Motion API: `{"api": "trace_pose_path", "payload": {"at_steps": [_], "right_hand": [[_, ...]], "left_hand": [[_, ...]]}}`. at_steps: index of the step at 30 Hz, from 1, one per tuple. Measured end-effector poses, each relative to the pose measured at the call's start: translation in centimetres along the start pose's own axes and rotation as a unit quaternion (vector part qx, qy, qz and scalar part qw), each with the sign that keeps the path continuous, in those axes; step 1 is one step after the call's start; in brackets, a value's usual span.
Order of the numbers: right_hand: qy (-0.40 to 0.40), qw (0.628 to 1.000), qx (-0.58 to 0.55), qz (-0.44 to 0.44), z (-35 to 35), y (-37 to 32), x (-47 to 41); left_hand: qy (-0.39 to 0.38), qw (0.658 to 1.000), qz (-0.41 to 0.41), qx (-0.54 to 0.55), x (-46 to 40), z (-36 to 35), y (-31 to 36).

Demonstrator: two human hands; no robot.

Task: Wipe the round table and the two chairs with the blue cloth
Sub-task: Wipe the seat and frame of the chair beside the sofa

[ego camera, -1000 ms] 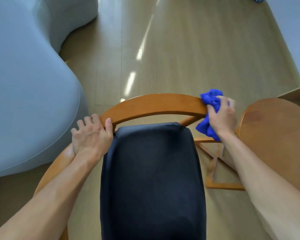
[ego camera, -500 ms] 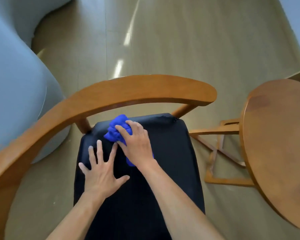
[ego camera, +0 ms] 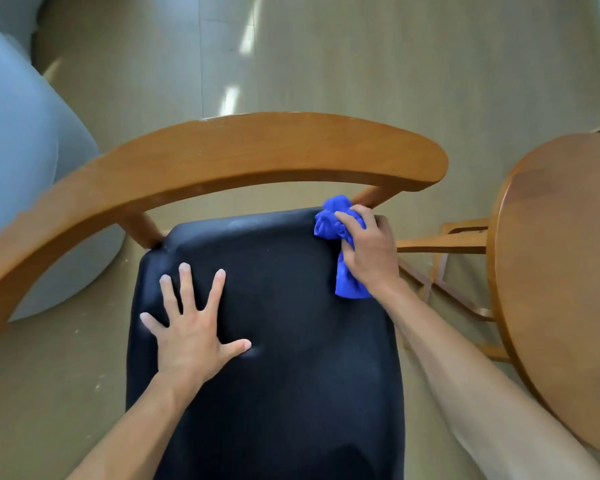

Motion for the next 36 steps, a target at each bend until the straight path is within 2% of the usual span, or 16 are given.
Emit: {"api": "trace_pose_path", "payload": {"at_steps": [5,7,9,11,12,14,17,19,22,24,27,29,31,32,33,36], "right_hand": [[0.044,0.995,-0.036,-0.082,-0.4,0.7,2.2],[0.049,0.971,-0.085,-0.218,-0.3,3.8,3.4],[0.036,0.925,-0.125,-0.357,-0.1,6.5,4.7],[0.052,0.907,-0.123,-0.400,0.2,5.7,5.2],[0.080,0.912,-0.105,-0.389,0.2,4.1,5.0],[0.121,0.947,-0.101,-0.280,-0.5,-2.0,3.9],[0.048,0.993,-0.103,-0.016,-4.1,-15.5,3.9],[-0.014,0.987,-0.084,0.138,-5.4,-20.7,4.4],[-0.034,0.960,-0.074,0.269,-3.9,-18.1,3.2],[-0.009,0.970,-0.066,0.233,-2.1,-12.0,2.8],[0.020,0.997,-0.058,0.038,0.0,-2.2,3.9],[0.057,0.988,-0.072,-0.127,0.4,1.4,4.7],[0.104,0.954,-0.099,-0.264,0.0,1.1,4.2],[0.118,0.945,-0.102,-0.287,-0.5,-0.4,3.6],[0.118,0.951,-0.098,-0.268,-1.0,-2.6,2.8],[0.035,0.993,-0.091,-0.068,-3.4,-11.2,2.8]], "left_hand": [[0.004,1.000,0.001,-0.009,-0.1,0.1,0.1],[-0.003,1.000,0.002,-0.013,0.0,0.2,0.2],[0.001,1.000,0.002,-0.022,0.0,0.1,0.3],[0.002,0.999,0.003,-0.042,0.0,-0.1,0.4],[0.005,0.999,0.002,-0.050,-0.1,-0.2,0.6],[0.006,0.998,0.001,-0.056,-0.2,-0.3,0.7],[0.009,0.999,-0.004,-0.049,-0.1,-0.3,0.5],[0.011,0.999,0.005,-0.032,0.3,-0.2,0.2],[0.014,0.999,0.010,-0.037,0.8,0.2,-0.1],[0.013,0.999,0.000,-0.049,0.7,0.2,0.1],[0.017,1.000,0.006,-0.019,1.2,0.5,-0.8],[0.019,0.998,0.061,0.015,2.2,0.5,-2.5],[0.001,0.994,0.101,0.051,3.5,-0.3,-3.8],[-0.004,0.993,0.099,0.061,3.7,-0.7,-3.9],[-0.004,0.994,0.090,0.065,3.6,-0.7,-3.8],[-0.009,0.993,0.085,0.083,3.5,-0.5,-3.6]]}}
Point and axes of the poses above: each hand's wrist, its own x-axis away from the middle knuckle, its own z-axis out of the back of the hand, y = z × x, the point moved 6 cm from there along -x, towards the middle knuckle, and after that the axes turned 1 degree about y, right-handed, at the moved point
